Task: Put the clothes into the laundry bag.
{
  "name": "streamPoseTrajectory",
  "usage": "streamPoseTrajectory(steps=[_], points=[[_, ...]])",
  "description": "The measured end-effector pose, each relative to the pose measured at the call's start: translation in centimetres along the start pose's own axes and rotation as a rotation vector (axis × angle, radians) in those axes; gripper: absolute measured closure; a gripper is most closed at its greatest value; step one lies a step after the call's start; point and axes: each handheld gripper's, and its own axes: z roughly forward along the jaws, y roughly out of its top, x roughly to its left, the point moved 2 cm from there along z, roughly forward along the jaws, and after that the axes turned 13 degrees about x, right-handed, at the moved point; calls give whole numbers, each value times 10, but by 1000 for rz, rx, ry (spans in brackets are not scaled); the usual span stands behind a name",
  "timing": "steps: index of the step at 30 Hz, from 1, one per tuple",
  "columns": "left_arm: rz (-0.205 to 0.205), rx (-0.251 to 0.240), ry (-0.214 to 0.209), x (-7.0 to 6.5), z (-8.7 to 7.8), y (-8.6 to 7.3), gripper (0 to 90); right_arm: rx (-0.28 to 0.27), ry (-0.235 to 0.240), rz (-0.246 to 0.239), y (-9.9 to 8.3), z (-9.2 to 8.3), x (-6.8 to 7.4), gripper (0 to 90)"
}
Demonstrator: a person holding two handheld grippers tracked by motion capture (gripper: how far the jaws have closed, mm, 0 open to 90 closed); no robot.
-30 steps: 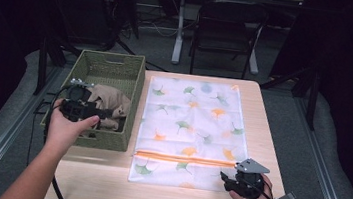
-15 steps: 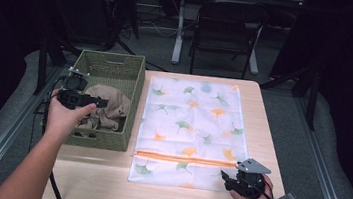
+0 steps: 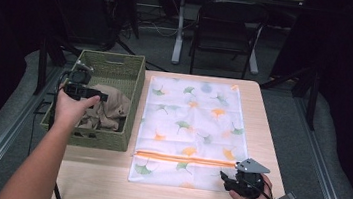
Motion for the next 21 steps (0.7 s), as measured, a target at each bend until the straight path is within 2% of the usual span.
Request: streamPoseTrajectory(steps=[4,9,21], points=[[-11,3,-7,-1,5,5,274,1,6,2,0,1,0,324],[-27,39,17,3,19,12,271,9,11,-2,0,1,0,324],[-56,79,52,11,41,21,273,7,17,-1,0,2,0,325]])
